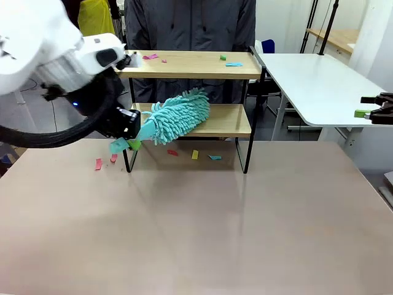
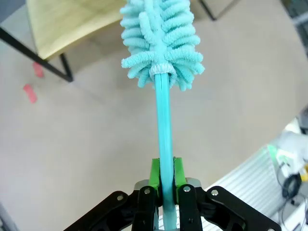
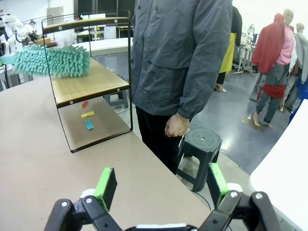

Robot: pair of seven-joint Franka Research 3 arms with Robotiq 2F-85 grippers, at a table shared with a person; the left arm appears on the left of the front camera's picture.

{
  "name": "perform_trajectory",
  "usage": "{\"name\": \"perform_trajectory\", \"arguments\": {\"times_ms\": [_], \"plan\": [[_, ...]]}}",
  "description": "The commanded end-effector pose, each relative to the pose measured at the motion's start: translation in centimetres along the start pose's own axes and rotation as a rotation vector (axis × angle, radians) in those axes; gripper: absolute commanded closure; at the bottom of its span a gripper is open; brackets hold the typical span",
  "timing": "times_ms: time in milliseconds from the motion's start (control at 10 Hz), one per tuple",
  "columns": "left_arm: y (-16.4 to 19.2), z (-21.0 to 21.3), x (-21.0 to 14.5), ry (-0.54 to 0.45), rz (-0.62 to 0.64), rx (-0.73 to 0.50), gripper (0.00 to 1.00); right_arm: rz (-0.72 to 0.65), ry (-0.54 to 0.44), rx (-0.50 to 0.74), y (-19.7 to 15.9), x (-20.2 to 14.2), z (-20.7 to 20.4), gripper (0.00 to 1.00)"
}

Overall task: Clean the shelf.
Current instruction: Clean the specific section of the Shelf indicated by the human with the Duster.

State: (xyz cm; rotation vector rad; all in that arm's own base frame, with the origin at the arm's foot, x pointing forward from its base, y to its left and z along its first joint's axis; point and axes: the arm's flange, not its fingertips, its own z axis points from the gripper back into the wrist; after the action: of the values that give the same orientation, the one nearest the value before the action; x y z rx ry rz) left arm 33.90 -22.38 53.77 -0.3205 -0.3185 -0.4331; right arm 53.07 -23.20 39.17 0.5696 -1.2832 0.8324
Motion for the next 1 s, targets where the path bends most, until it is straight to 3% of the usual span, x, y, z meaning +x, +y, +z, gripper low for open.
{"name": "perform_trajectory", "arguments": {"times_ms": [0, 300, 700, 900], "plan": [[2.1, 1.6, -1.3, 0.048, -0.065, -0.136, 0.87, -0.007, 0.019, -0.012, -0.1, 0.6, -0.1, 0.0], [3.9, 4.8, -2.1, 0.194, -0.239, -0.184, 0.87, -0.007, 0.019, -0.012, -0.1, 0.6, -0.1, 0.0], [6.8, 12.5, -4.7, 0.452, -0.455, -0.071, 0.87, -0.007, 0.019, -0.012, -0.1, 0.6, -0.1, 0.0], [7.6, 13.5, -6.1, 0.541, -0.543, -0.013, 0.87, -0.007, 0.019, -0.012, -0.1, 0.6, -0.1, 0.0]]}}
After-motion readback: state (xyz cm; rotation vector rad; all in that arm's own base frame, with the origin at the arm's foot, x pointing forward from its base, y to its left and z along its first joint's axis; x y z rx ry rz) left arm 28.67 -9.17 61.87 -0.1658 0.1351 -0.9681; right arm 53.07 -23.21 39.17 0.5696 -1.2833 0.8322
